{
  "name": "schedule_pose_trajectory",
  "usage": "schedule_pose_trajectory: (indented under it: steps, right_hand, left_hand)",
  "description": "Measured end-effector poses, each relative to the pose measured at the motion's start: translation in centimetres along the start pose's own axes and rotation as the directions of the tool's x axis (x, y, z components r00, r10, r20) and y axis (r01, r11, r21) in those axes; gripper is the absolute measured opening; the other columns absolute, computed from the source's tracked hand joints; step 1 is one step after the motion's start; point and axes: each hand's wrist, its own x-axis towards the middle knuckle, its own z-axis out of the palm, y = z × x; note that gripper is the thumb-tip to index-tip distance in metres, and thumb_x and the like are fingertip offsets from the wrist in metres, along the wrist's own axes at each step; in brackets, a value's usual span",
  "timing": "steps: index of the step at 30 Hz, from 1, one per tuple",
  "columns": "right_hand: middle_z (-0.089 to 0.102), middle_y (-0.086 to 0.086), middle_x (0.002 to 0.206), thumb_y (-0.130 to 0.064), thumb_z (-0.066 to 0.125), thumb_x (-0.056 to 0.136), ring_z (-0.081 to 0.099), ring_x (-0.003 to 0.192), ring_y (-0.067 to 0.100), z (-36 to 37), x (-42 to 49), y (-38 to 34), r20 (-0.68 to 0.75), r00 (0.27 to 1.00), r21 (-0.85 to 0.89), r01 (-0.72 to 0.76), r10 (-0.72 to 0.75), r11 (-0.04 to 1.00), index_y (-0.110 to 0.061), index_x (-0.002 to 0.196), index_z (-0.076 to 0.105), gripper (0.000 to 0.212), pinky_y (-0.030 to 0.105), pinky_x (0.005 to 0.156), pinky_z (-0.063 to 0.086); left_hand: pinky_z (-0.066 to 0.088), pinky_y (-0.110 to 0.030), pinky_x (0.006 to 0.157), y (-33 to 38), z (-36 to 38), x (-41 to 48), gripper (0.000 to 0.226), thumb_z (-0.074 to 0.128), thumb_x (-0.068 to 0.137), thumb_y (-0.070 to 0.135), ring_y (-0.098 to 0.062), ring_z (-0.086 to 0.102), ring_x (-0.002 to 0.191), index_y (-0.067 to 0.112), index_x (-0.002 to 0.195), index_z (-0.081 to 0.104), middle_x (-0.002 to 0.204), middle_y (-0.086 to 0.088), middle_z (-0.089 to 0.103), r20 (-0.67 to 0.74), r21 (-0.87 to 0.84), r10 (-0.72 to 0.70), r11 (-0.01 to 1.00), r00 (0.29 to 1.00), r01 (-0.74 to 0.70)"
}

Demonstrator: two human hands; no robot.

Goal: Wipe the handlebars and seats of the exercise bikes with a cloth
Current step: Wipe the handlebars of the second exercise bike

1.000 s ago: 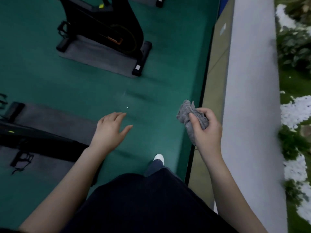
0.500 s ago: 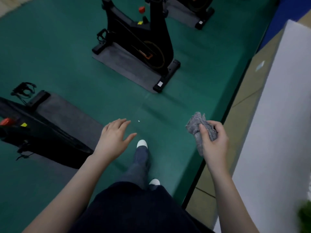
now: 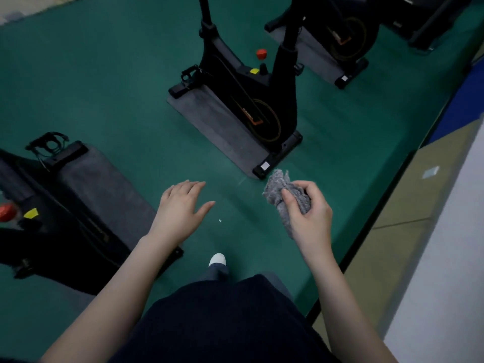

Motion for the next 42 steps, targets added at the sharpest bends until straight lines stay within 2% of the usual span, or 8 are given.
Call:
schedule_pose_trajectory:
  steps: [8,17,24,30,36,42]
  right_hand:
    - [0.066,0.003,0.094,-0.016,0.066,0.088,0.061,0.091,0.019,5.1,7.9,-2.0,0.188,0.98,0.019,0.069,-0.071,0.997,-0.012,0.097,0.063,0.01,0.035,0.083,0.048]
    - [0.066,0.003,0.096,-0.018,0.066,0.088,0.062,0.093,0.018,8.9,20.1,-3.3,0.391,0.904,0.095,0.145,-0.17,0.985,-0.015,0.097,0.062,0.01,0.039,0.085,0.05]
    - [0.066,0.003,0.095,-0.017,0.065,0.089,0.062,0.092,0.02,10.5,31.3,-4.3,0.466,0.848,0.141,0.212,-0.253,0.967,-0.014,0.097,0.062,0.01,0.048,0.085,0.05]
    - [0.066,0.001,0.094,-0.018,0.065,0.089,0.063,0.091,0.019,13.7,36.2,-6.0,0.548,0.776,0.188,0.25,-0.313,0.95,-0.015,0.096,0.061,0.008,0.047,0.085,0.05]
    - [0.066,0.0,0.094,-0.016,0.065,0.089,0.063,0.092,0.017,19.0,38.1,-8.1,0.647,0.673,0.217,0.287,-0.358,0.933,-0.013,0.096,0.062,0.008,0.044,0.085,0.051]
    - [0.065,-0.001,0.093,-0.015,0.065,0.089,0.062,0.09,0.016,26.1,40.2,-12.0,0.666,0.618,0.263,0.331,-0.418,0.906,-0.016,0.095,0.061,0.007,0.042,0.085,0.051]
  left_hand:
    - [0.023,-0.041,0.113,-3.6,-1.8,3.2,0.056,0.05,0.093,0.045,-0.024,0.037,0.135,0.014,0.138,0.045,0.14,-0.006,0.048,-0.039,-0.064,-0.235,0.971,0.971,0.232]
    - [0.022,-0.041,0.113,-3.4,-3.0,9.7,0.056,0.051,0.092,0.045,-0.024,0.035,0.136,0.014,0.139,0.044,0.141,-0.006,0.048,-0.113,-0.13,-0.479,0.876,0.87,0.465]
    - [0.022,-0.041,0.114,-0.8,-5.0,16.7,0.056,0.05,0.093,0.045,-0.022,0.034,0.136,0.015,0.139,0.043,0.141,-0.004,0.047,-0.203,-0.167,-0.561,0.827,0.802,0.536]
    - [0.021,-0.04,0.115,-0.9,-5.6,18.7,0.057,0.046,0.094,0.047,-0.019,0.03,0.139,0.016,0.142,0.039,0.144,-0.001,0.044,-0.18,-0.188,-0.66,0.751,0.729,0.633]
    - [0.02,-0.038,0.115,-3.5,-6.5,19.8,0.057,0.049,0.093,0.046,-0.019,0.03,0.139,0.016,0.141,0.041,0.145,-0.001,0.044,-0.182,-0.234,-0.748,0.663,0.638,0.711]
    - [0.019,-0.037,0.115,-9.1,-8.7,23.0,0.056,0.048,0.094,0.046,-0.018,0.029,0.14,0.017,0.141,0.04,0.146,0.0,0.042,-0.186,-0.254,-0.779,0.627,0.599,0.737]
